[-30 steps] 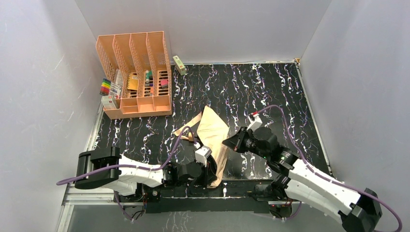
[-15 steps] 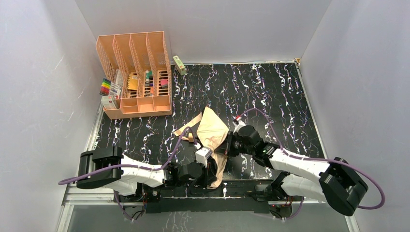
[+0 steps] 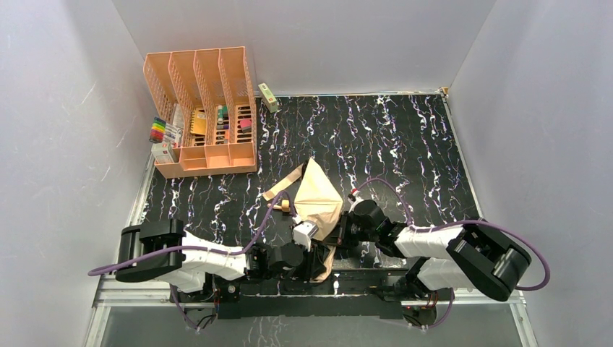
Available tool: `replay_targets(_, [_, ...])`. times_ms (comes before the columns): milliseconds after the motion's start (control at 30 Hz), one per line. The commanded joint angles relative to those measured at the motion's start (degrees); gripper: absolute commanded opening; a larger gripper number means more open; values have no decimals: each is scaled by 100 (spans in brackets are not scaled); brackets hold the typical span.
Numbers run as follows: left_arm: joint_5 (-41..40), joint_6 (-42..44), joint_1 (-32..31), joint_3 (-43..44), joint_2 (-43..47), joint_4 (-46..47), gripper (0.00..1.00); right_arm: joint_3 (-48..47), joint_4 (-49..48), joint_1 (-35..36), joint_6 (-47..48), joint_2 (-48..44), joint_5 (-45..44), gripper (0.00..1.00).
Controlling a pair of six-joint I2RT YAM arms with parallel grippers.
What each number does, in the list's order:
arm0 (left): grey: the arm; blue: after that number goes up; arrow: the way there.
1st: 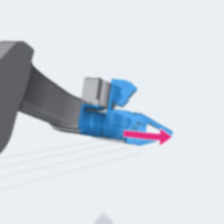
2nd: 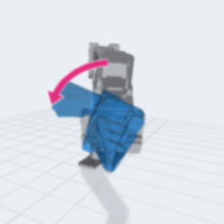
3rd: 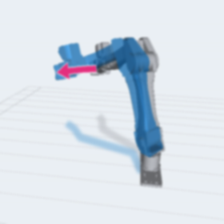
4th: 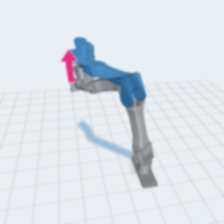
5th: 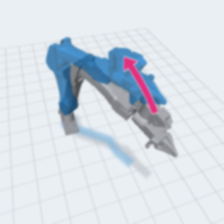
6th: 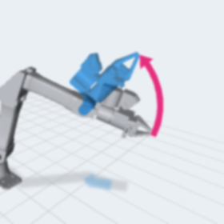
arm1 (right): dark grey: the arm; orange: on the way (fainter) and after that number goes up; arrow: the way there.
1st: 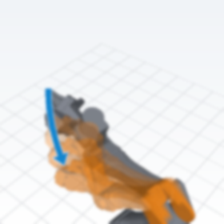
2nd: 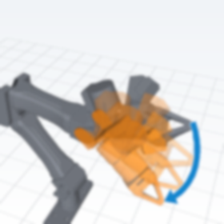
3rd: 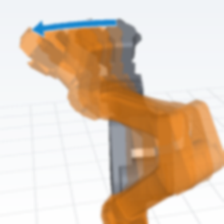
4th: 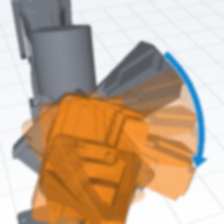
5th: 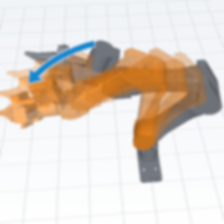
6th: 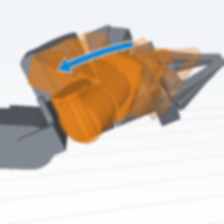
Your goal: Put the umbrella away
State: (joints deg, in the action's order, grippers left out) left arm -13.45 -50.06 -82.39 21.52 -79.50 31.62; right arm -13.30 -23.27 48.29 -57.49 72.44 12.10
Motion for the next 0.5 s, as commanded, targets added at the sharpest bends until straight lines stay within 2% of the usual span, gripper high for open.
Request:
replay_targets(0, [-3,141,-99,267,311,-249,25,117,17,7,96,217,-422,0])
replay_targets(133, [-336,219,-101,452,1150,-830,41,65,723,11,115,152,-985,0])
replay_targets(333, [-1456,493,-63,1286,2479,-2993,59,100,1321,14,197,-125,-1406,0])
replay_targets(400, [-1603,667,203,1628,2824,-3494,68,120,1350,15,241,-212,-1385,0])
replay_targets(467, [-1251,915,678,1869,2945,-3716,71,133,1359,14,273,-268,-1379,0])
